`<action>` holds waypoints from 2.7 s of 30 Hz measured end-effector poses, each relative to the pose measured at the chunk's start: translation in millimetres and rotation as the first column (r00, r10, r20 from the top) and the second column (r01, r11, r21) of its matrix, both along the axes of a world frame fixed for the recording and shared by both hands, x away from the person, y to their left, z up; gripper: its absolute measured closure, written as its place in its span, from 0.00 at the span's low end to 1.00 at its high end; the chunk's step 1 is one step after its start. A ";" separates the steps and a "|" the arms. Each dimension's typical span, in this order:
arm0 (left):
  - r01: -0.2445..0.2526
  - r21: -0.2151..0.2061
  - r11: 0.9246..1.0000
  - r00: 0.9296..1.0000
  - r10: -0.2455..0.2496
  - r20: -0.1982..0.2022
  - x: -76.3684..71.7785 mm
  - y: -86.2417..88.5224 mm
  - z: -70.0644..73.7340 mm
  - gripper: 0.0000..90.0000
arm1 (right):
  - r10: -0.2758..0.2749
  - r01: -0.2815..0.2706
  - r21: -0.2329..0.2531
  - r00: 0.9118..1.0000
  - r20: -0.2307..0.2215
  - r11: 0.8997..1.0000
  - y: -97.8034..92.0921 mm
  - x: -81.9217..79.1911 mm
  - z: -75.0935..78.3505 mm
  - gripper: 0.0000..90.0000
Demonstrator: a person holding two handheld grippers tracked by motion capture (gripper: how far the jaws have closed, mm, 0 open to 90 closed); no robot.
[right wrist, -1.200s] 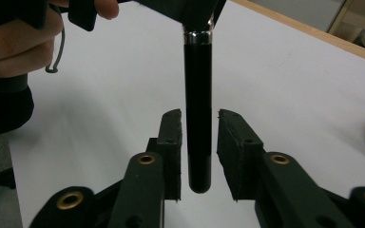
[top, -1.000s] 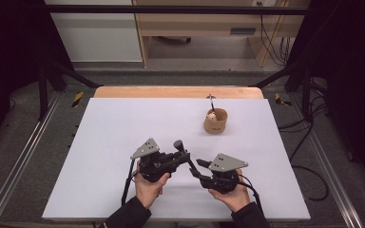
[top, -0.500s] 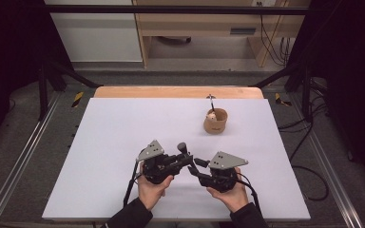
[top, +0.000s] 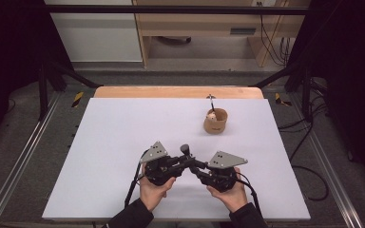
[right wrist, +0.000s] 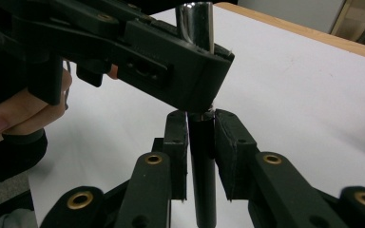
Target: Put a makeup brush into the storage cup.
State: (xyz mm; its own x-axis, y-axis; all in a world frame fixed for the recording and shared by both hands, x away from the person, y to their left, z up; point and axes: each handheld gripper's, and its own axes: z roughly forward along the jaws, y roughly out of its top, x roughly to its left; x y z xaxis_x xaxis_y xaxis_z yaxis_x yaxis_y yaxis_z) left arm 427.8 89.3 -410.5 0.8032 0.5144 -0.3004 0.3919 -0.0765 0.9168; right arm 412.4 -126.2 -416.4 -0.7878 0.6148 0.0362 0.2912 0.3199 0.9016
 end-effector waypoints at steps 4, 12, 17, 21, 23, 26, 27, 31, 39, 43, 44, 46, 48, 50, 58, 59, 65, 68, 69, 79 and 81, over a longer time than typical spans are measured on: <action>0.001 0.005 1.000 1.000 -0.001 0.001 -0.4 -0.7 -0.3 0.86 | 0.004 -0.004 0.004 1.000 -0.004 1.000 0.0 0.1 -0.2 0.86; 0.003 0.001 1.000 1.000 -0.003 0.003 -0.6 0.3 0.5 0.85 | 0.018 -0.018 0.008 1.000 -0.002 1.000 1.3 -1.2 0.1 0.88; 0.001 -0.002 1.000 1.000 -0.001 0.004 1.1 2.5 2.5 0.76 | 0.011 -0.011 0.007 1.000 -0.008 1.000 -0.3 -0.4 -0.5 0.88; 0.001 -0.004 1.000 1.000 -0.001 0.016 2.6 6.5 4.8 0.66 | -0.018 0.018 0.015 1.000 -0.022 1.000 -6.2 2.3 -1.9 0.88; -0.002 -0.004 1.000 1.000 0.002 0.020 3.4 8.4 5.9 0.61 | -0.034 0.034 0.020 0.999 -0.027 0.999 -10.4 3.8 -1.9 0.88; 0.002 0.007 1.000 1.000 -0.002 0.027 5.7 12.2 7.8 0.54 | -0.054 0.054 0.027 0.998 -0.022 0.998 -16.2 5.2 -1.1 0.88; 0.003 0.010 1.000 1.000 -0.003 0.029 6.2 13.1 8.3 0.51 | -0.060 0.061 0.031 0.998 -0.020 0.998 -18.4 5.6 -0.7 0.88; 0.002 0.016 1.000 0.999 -0.003 0.043 8.2 18.9 11.0 0.44 | -0.076 0.077 0.035 0.997 -0.015 0.996 -24.6 6.7 0.7 0.88; 0.001 0.056 0.998 0.998 -0.005 0.069 10.4 30.0 14.0 0.31 | -0.110 0.110 0.050 0.994 -0.006 0.993 -35.5 7.8 5.2 0.88; -0.004 0.078 0.997 0.996 -0.003 0.084 10.6 35.1 15.2 0.26 | -0.123 0.123 0.054 0.992 -0.003 0.991 -39.2 8.2 6.3 0.88; -0.003 0.083 0.997 0.996 -0.004 0.085 10.6 36.3 15.6 0.24 | -0.125 0.125 0.053 0.992 -0.002 0.991 -40.4 8.3 6.5 0.88; -0.007 0.095 0.995 0.996 -0.001 0.092 10.5 38.3 16.2 0.23 | -0.131 0.131 0.049 0.991 0.002 0.990 -42.1 8.3 7.0 0.88; -0.011 0.107 0.994 0.996 0.001 0.092 11.0 40.1 17.0 0.20 | -0.138 0.138 0.050 0.990 0.003 0.989 -44.0 8.5 7.5 0.88; -0.014 0.121 0.993 0.995 0.002 0.099 11.4 42.7 18.7 0.17 | -0.143 0.143 0.053 0.990 0.006 0.988 -46.0 8.7 8.4 0.88; -0.045 0.160 0.986 0.992 0.026 0.119 11.3 61.6 22.2 0.14 | -0.164 0.162 0.070 0.986 0.019 0.984 -54.5 9.2 14.9 0.88; -0.051 0.165 0.985 0.992 0.031 0.122 10.9 64.9 22.6 0.13 | -0.165 0.163 0.071 0.986 0.019 0.984 -55.6 9.1 15.9 0.88; -0.093 0.185 0.978 0.988 0.068 0.139 9.1 86.4 23.9 0.12 | -0.175 0.173 0.078 0.984 0.030 0.982 -62.2 9.2 22.1 0.88; -0.117 0.179 0.977 0.985 0.092 0.143 7.9 98.7 23.6 0.12 | -0.183 0.180 0.087 0.983 0.031 0.980 -64.5 10.0 24.4 0.88; -0.124 0.178 0.976 0.985 0.098 0.145 7.4 101.8 23.3 0.12 | -0.186 0.183 0.086 0.982 0.034 0.979 -65.2 10.5 25.1 0.88; -0.206 0.167 0.964 0.973 0.183 0.143 2.2 143.8 13.4 0.11 | -0.209 0.204 0.091 0.977 0.044 0.975 -70.3 13.4 31.8 0.88; -0.220 0.172 0.960 0.970 0.198 0.140 1.8 150.4 11.6 0.11 | -0.214 0.209 0.095 0.976 0.042 0.973 -70.0 13.9 33.4 0.88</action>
State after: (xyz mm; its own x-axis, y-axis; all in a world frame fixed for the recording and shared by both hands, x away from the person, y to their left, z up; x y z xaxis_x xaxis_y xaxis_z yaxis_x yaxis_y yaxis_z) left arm 429.6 239.7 -398.8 0.6961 0.7120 -0.0923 0.3051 -0.1770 0.9357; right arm 426.3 -196.2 -383.0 -0.6426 0.7638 0.0612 0.2955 0.1733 0.9395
